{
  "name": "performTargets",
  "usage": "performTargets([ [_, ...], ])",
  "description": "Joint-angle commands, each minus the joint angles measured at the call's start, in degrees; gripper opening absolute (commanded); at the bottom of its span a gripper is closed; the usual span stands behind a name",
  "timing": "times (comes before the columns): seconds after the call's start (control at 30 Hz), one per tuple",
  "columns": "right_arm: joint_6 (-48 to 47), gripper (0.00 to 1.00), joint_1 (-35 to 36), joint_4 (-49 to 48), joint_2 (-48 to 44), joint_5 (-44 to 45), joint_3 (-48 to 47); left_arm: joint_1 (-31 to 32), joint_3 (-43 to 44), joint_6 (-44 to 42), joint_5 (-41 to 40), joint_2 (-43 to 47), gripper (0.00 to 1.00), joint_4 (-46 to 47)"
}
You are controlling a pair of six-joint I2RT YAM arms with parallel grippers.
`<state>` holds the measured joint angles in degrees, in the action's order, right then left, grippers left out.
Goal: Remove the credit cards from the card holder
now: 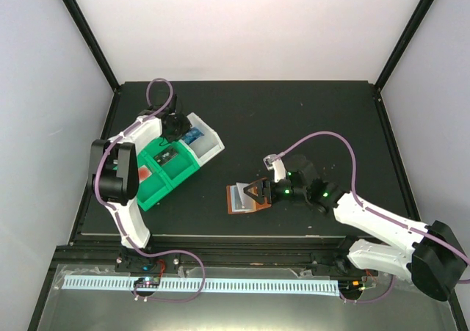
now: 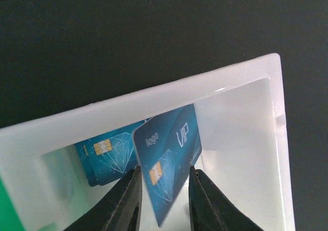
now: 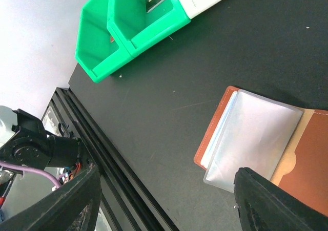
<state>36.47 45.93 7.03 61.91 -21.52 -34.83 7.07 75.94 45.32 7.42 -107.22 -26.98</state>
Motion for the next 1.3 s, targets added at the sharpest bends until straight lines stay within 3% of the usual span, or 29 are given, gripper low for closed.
performTargets([
  [0.0,-0.09,0.72,0.22,0.68,-1.6,1.04,-0.24,-0.18,2.58,-1.24,-2.52,3.47,0.29,-2.26],
  [0.33,0.96,0.72,0.29,0.52,-2.67,1.77,1.45,-0.15,2.51,-3.47,-1.07,8.18,0.51,-3.78],
  [0.6,2.53,0.71,0.24,2.5,-2.46,2.27,1.45,-0.21,1.05,-11.12,4.7,13.59,0.79,-7.71],
  [0.77,4.22,0.69,0.35,2.81,-1.51,2.48,1.69,-0.21,-4.98,-15.34,8.76,20.62,0.99,-8.61],
  [1.1,3.39,0.69,1.01,4.61,3.63,5.66,-0.97,-0.13,-26.26,-18.1,24.98,41.82,0.99,-0.61],
  [1.27,3.87,0.69,4.09,5.52,8.91,9.77,-3.53,0.43,-31.15,-19.17,29.72,46.77,0.99,-3.01],
])
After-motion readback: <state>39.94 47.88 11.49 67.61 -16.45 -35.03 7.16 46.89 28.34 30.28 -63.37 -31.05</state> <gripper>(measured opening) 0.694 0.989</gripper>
